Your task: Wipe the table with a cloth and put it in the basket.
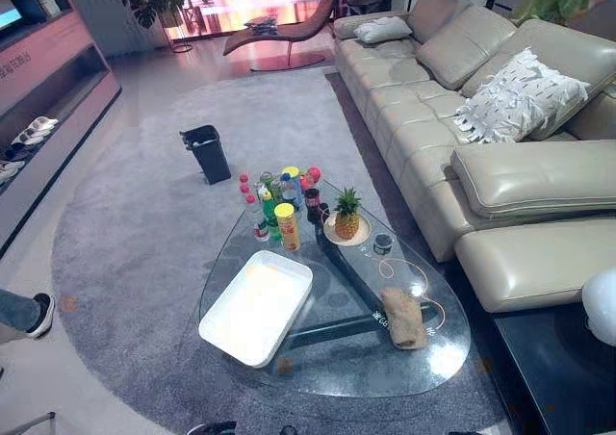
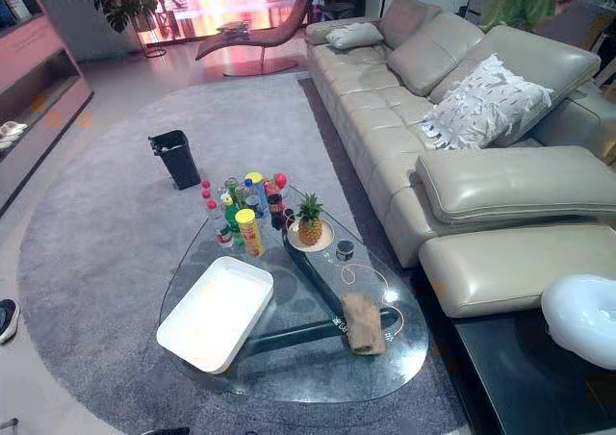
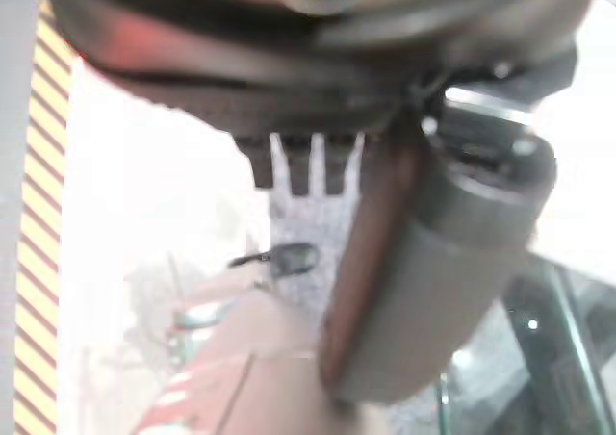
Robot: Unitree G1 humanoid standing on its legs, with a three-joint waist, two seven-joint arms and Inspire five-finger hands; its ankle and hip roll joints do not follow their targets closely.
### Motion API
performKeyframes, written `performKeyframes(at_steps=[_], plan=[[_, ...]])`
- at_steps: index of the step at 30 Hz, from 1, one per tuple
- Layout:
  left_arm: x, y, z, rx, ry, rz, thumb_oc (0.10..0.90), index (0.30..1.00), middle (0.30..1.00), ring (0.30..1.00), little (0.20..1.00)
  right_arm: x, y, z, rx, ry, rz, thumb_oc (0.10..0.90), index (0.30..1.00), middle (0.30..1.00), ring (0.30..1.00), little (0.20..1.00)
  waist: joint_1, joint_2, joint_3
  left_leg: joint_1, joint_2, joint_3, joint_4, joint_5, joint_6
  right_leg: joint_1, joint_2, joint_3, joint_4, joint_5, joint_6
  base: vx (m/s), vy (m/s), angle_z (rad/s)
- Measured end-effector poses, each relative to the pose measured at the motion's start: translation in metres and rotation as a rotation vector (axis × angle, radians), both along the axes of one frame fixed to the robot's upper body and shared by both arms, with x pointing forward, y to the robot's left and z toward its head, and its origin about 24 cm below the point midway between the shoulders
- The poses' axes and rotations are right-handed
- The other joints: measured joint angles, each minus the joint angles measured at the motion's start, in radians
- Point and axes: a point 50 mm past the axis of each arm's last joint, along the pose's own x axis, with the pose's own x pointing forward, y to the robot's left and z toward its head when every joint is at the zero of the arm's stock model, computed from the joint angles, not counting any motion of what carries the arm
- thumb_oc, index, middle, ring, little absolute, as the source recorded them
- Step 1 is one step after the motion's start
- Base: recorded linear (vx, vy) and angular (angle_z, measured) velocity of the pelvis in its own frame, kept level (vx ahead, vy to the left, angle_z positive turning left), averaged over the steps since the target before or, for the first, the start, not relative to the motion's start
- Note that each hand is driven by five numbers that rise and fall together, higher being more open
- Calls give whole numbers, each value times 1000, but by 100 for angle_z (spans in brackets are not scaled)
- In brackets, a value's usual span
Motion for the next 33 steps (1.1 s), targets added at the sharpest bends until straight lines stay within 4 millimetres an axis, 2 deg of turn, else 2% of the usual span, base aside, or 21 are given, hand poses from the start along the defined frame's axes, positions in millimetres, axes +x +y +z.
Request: performKeyframes(at_steps=[9, 33], plan=[[-4, 1, -1, 0, 7, 5, 800, 900, 900, 900, 900, -1, 2, -1, 5, 3, -1, 800, 900, 900, 900, 900, 0, -8, -12, 1, 0, 0, 0, -3, 4, 6, 0, 0, -1, 0, 0, -51, 12, -8], [-6, 1, -1, 0, 13, 6, 800, 900, 900, 900, 900, -2, 2, -1, 2, 6, -2, 800, 900, 900, 900, 900, 0, -6, -14, 10, 0, 1, 0, -3, 5, 14, 0, 1, -2, -1, -1, 4, 0, 0]])
